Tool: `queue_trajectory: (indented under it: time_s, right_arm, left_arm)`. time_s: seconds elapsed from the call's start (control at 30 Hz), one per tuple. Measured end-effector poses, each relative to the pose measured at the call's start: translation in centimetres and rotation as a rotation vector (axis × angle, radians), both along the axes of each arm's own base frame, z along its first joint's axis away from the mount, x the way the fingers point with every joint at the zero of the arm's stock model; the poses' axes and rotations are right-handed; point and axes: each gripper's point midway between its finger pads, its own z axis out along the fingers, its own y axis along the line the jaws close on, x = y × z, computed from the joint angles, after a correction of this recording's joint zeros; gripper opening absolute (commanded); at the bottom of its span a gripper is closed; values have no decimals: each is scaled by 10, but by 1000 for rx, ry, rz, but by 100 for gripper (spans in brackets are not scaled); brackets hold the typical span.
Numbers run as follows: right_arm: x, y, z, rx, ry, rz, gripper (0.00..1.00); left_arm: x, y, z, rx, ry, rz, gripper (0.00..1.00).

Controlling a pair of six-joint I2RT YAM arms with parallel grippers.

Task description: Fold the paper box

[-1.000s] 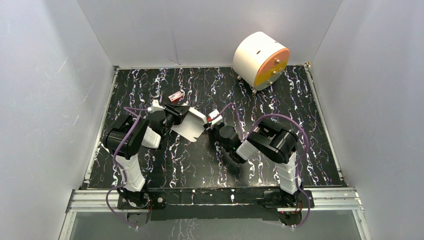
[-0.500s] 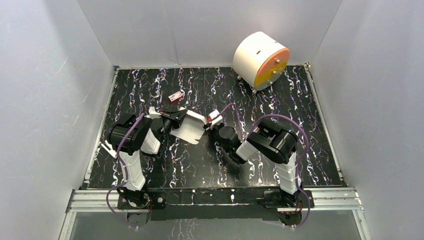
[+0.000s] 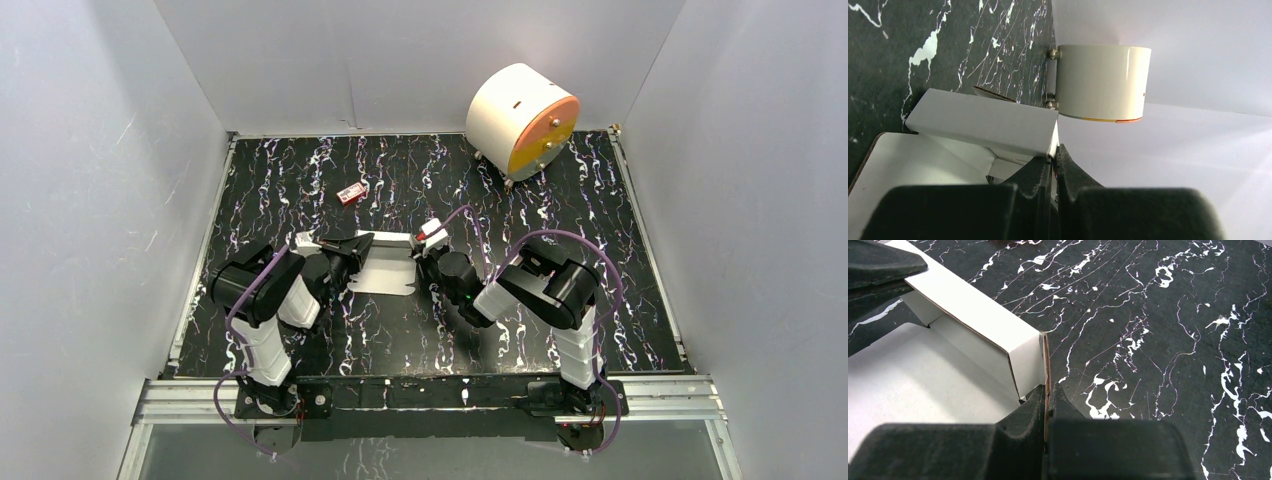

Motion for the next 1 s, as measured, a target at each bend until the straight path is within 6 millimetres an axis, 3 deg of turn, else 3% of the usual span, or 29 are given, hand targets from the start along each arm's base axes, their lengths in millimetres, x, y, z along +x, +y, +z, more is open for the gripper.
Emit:
queue_trajectory:
  time_s: [0.5,0.77,1.0]
  right_arm:
    - [1,3,-1,27,69,-22,0]
    - [1,6,1,12,134,-20,0]
    - [-3,7,0,9,125,6,0]
  left_arm:
    - [-18,-8,1,12,1,10,0]
    - [-60,-43,-8,68,8,-151,0]
    - [-72,-43,-18,109,23,-176,1]
